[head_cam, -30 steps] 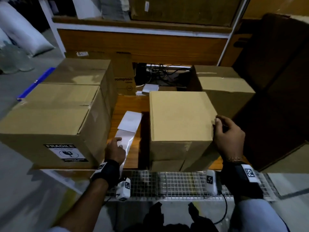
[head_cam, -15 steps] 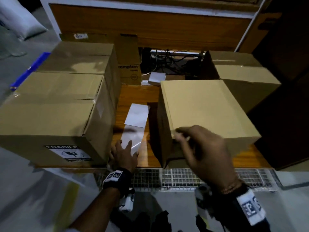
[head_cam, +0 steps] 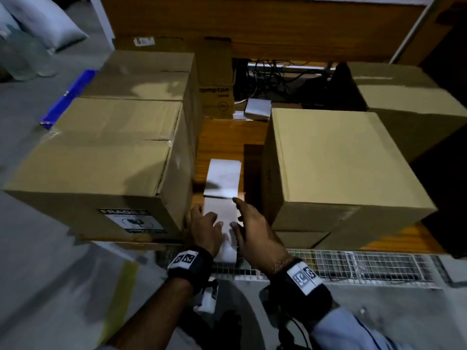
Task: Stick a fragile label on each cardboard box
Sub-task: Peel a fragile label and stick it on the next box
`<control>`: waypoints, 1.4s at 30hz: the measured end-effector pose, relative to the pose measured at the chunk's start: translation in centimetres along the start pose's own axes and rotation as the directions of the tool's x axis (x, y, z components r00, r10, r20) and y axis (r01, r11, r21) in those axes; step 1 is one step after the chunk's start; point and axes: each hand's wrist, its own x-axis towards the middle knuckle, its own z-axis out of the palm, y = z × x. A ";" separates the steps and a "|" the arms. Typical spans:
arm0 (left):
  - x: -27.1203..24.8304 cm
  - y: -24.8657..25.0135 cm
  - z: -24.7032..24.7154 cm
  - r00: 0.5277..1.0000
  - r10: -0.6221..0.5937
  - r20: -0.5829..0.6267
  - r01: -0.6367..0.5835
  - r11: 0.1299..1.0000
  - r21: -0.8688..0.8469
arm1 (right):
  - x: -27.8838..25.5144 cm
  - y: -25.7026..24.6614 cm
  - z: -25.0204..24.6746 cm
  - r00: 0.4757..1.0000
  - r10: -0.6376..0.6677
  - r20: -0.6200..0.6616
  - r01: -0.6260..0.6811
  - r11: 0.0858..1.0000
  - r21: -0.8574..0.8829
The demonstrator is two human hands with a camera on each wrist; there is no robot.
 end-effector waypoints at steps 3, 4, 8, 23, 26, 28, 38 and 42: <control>0.6 -0.9 -0.1 0.993 0.106 0.059 -0.108 0.994 0.035 | 2.6 0.7 3.0 0.986 0.159 -0.053 -0.160 0.987 -0.006; 0.5 -1.2 0.0 0.987 0.136 0.087 -0.140 0.989 0.052 | 3.4 0.9 3.7 0.971 0.229 -0.065 -0.229 0.973 0.007; -0.8 -2.1 0.8 0.968 0.210 0.140 -0.229 0.964 0.134 | 5.7 0.9 5.3 0.863 0.502 -0.063 -0.476 0.847 0.236; 0.3 -1.7 0.0 0.998 0.041 -0.046 -0.056 0.915 -0.400 | 7.1 3.4 5.8 0.749 0.649 0.134 -0.608 0.591 0.531; 1.6 -1.3 0.5 0.986 0.161 -0.050 -0.168 0.957 -0.236 | 6.5 4.1 6.1 0.783 0.603 0.151 -0.585 0.632 0.508; 2.5 -1.8 1.5 0.957 0.284 -0.062 -0.289 0.954 -0.083 | 6.0 4.4 6.1 0.792 0.591 0.152 -0.573 0.635 0.518; 3.6 -0.3 -0.5 0.851 0.505 -0.145 -0.509 0.861 0.013 | 4.5 5.6 4.8 0.828 0.545 0.136 -0.540 0.707 0.457; 4.4 1.2 -2.1 0.905 0.366 -0.217 -0.385 0.922 -0.049 | 3.7 6.1 3.9 0.822 0.551 0.142 -0.563 0.751 0.345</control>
